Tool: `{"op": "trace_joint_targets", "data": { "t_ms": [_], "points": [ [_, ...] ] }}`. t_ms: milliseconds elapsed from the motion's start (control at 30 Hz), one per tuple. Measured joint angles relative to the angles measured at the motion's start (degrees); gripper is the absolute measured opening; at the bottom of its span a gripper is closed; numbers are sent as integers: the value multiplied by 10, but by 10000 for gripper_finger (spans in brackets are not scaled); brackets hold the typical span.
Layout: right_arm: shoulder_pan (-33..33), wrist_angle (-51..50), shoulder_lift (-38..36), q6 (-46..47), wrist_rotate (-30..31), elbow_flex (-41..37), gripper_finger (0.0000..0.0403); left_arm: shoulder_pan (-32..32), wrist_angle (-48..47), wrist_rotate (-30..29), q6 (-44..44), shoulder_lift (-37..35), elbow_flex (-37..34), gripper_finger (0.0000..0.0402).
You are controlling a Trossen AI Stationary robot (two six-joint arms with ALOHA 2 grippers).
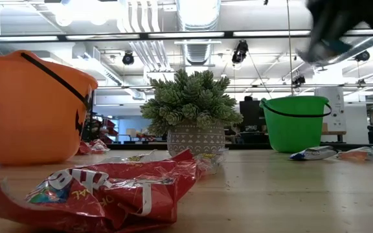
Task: Sort candy
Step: Put the white chocolate into the white bucket
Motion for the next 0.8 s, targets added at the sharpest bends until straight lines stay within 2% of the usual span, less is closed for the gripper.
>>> {"op": "trace_joint_targets", "data": {
  "t_ms": [233, 333, 567, 800],
  "points": [
    [-36, 8, 3, -148, 121, 81, 13, 0, 10, 2, -11, 14, 1, 170],
    [-57, 33, 3, -231, 155, 105, 13, 0, 22, -21, -49, 23, 1, 179],
    [-106, 117, 3, -445, 173, 152, 13, 0, 86, -35, -117, 61, 0, 164],
    [-142, 247, 3, -637, 185, 175, 13, 0, 213, 2, -94, 109, 0, 155]
  ]
}}
